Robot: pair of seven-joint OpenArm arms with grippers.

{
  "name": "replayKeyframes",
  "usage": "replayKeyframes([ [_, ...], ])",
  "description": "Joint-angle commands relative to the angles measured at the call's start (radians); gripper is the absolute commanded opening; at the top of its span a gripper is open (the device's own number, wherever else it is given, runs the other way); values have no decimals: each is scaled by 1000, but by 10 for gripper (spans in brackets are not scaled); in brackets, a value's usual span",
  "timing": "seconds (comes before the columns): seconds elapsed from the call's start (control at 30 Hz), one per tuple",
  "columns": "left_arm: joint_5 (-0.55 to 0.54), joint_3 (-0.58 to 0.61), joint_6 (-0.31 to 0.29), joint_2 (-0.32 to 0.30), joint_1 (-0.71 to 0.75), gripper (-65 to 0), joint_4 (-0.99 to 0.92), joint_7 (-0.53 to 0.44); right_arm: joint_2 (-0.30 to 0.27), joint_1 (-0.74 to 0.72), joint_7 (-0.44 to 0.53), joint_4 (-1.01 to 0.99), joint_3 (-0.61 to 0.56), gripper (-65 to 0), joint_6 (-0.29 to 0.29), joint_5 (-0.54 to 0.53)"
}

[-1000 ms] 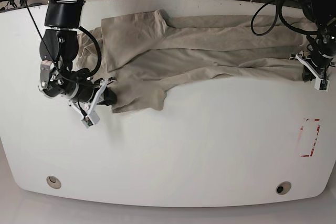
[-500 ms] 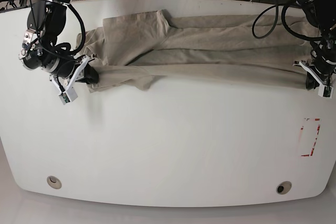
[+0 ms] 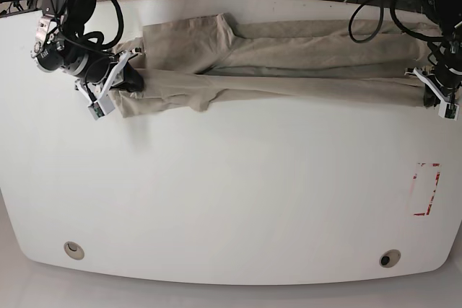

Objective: Fold the T-shirt properly
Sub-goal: 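Lay the folded strip flat and straighten it with both grippers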

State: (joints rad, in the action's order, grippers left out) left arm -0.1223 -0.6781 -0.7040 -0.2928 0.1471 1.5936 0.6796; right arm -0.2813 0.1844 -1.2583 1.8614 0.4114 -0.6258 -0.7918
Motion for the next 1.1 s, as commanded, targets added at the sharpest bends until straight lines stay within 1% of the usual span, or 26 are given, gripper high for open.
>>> replayKeyframes([
  [0.0,-6,-9,6,-21,18,-650,20,-21,-5,14,18,14,5,-650,2,-11],
  [0.03,-1,-7,6,-21,24,-650,20,-21,-5,16,18,13,5,-650,2,-11],
  [0.1,0,-1,6,-24,41,-650,18,-21,-5,17,16,13,5,-628,2,-10],
  [0.17,0,4,6,-49,59,-650,15,-19,-6,31,15,13,5,-574,4,-10],
  [0.3,-1,47,6,-87,65,-642,12,-16,-5,42,15,13,5,-507,4,25],
  [0.37,-4,59,6,-101,79,-578,12,-14,-5,45,15,14,5,-482,4,42],
  [0.43,-4,62,6,-112,87,-464,12,-14,-5,46,15,16,5,-434,4,51],
  [0.5,-4,60,6,-113,87,-375,14,-14,-5,50,15,17,5,-384,4,51],
  [0.53,-4,59,6,-113,87,-321,18,-14,-5,50,15,20,5,-347,4,51],
  [0.6,-6,59,6,-113,88,-283,23,-14,-5,50,15,34,5,-312,4,48],
  [0.67,-6,57,6,-113,88,-285,35,-13,-3,51,15,62,5,-293,4,47],
  [0.8,-23,31,6,-113,90,-285,73,1,-3,46,15,91,5,-293,-1,45],
  [0.83,-43,18,6,-113,90,-285,86,19,-3,46,15,96,5,-293,-3,45],
  [0.97,-190,-62,6,-113,90,-285,115,159,0,42,21,99,5,-293,-6,45],
  [1.0,-215,-82,6,-113,88,-285,116,191,1,40,22,99,5,-293,-6,45],
  [1.07,-222,-94,6,-113,88,-285,112,222,15,27,22,97,2,-293,-6,45],
])
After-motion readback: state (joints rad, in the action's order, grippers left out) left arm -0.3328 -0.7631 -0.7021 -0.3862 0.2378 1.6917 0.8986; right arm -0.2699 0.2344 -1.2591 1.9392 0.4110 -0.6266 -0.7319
